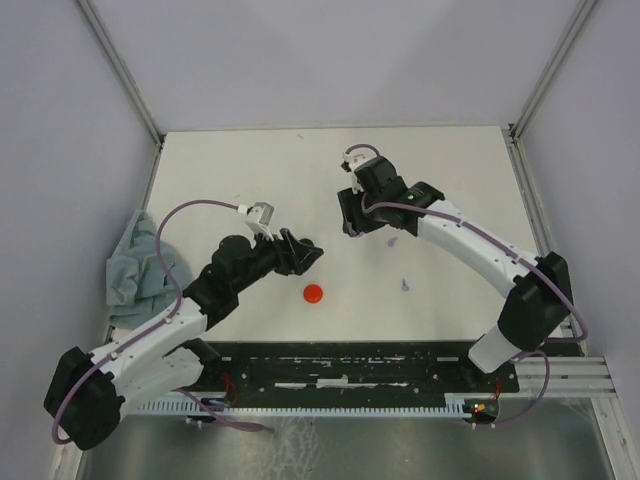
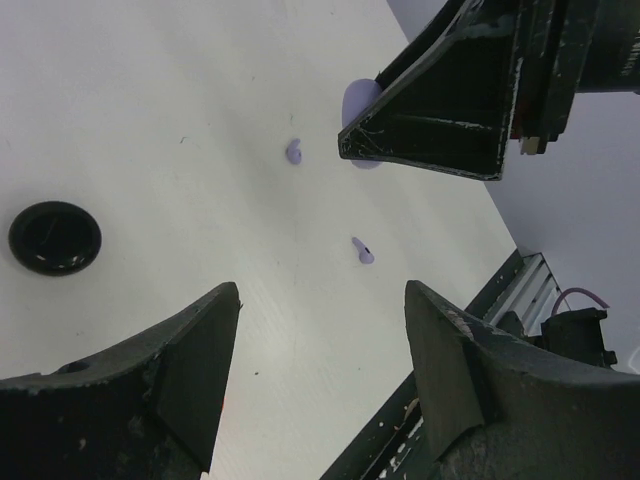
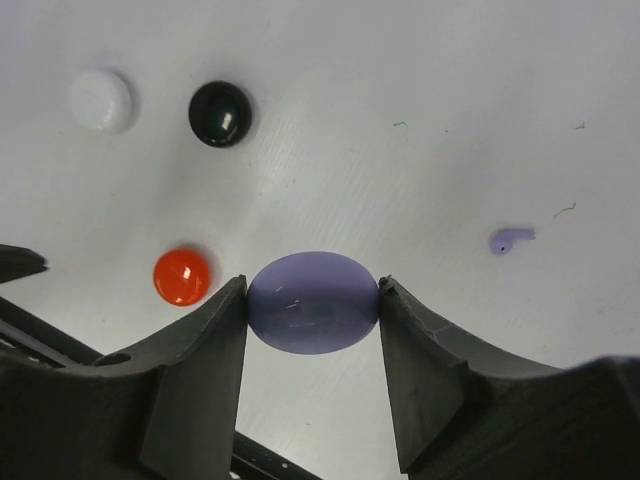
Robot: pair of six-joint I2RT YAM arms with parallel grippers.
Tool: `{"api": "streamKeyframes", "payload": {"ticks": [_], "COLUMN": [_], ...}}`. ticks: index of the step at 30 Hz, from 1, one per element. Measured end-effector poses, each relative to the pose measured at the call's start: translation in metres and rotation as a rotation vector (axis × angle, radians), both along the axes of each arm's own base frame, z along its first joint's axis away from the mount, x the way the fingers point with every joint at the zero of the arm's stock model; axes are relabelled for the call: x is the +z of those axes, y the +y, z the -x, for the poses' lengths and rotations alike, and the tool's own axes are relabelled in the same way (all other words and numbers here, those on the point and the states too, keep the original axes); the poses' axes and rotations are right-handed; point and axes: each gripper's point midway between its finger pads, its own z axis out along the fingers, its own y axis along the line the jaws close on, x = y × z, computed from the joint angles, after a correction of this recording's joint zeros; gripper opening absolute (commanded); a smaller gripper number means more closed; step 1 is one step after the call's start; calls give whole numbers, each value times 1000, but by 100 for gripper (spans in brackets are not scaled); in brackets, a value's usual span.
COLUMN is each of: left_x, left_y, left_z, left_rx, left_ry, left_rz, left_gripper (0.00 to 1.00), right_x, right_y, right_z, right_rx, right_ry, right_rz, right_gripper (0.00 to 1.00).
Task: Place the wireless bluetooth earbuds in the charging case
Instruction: Pick up the charging case at the center of the board.
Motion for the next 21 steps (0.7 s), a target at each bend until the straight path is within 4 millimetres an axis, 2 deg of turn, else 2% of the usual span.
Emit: {"api": "streamKeyframes", "payload": {"ticks": [3, 8, 16, 21], "left_x": [5, 13, 18, 18], "left_y": [-11, -25, -41, -47], "left_z": [0, 3, 2, 0], "left_rx": [-14, -30, -36, -29], "left_ry": [-26, -61, -98, -108], "left_rz": [17, 46, 73, 79], "left_gripper": [72, 68, 62, 59], "right_x": [20, 40, 62, 68], "right_y": [5, 12, 23, 27], "right_z": [3, 12, 25, 34], "right_rx": [-58, -125, -201, -239], "right_ry": [-43, -77, -112, -129], "right_rz": [-100, -234, -401, -467], "right_gripper": [46, 46, 47, 47]}}
